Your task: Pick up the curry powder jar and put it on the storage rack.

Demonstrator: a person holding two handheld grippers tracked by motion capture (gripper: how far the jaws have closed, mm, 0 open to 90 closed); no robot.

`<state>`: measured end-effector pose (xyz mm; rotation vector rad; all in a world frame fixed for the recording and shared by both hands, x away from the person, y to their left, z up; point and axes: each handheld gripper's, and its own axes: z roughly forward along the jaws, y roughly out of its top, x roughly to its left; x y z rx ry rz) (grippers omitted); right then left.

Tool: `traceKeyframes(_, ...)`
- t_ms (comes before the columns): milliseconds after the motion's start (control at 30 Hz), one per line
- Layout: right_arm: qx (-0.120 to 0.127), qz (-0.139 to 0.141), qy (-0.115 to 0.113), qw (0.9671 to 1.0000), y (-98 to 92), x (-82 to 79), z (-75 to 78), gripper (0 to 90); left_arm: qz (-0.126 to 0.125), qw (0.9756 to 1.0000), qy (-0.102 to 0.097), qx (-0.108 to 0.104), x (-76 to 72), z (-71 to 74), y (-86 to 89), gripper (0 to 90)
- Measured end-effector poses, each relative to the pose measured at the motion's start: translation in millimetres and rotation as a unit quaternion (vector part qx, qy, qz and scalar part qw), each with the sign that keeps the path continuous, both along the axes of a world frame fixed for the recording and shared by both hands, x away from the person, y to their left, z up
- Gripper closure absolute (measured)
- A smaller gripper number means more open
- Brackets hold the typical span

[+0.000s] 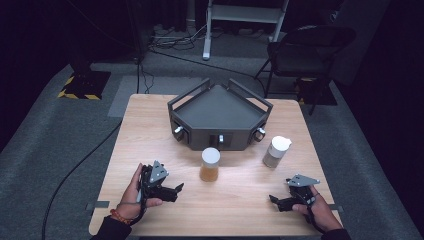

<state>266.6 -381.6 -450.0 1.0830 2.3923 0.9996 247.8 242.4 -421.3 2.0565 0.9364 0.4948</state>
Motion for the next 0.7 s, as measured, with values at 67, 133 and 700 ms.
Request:
traceKeyframes(67, 0.000, 0.000, 0.000, 1.0000, 0.0, 0.0, 0.0, 0.0, -0.001, 1.0000, 0.000, -0.001, 0.4, 1.0, -2.4, 1.7)
traceKeyframes(133, 0.000, 0.000, 0.000, 1.0000, -0.1, 0.1, 0.0, 0.0, -0.003, 1.0000, -0.001, 0.000, 1.2, 2.4, -4.1, 1.7)
traceKeyframes(700, 0.000, 0.003, 0.000, 1.0000, -0.6, 0.6, 0.0, 0.0, -0.023, 0.9997, 0.003, -0.010, 12.7, 6.8, -21.2, 1.7)
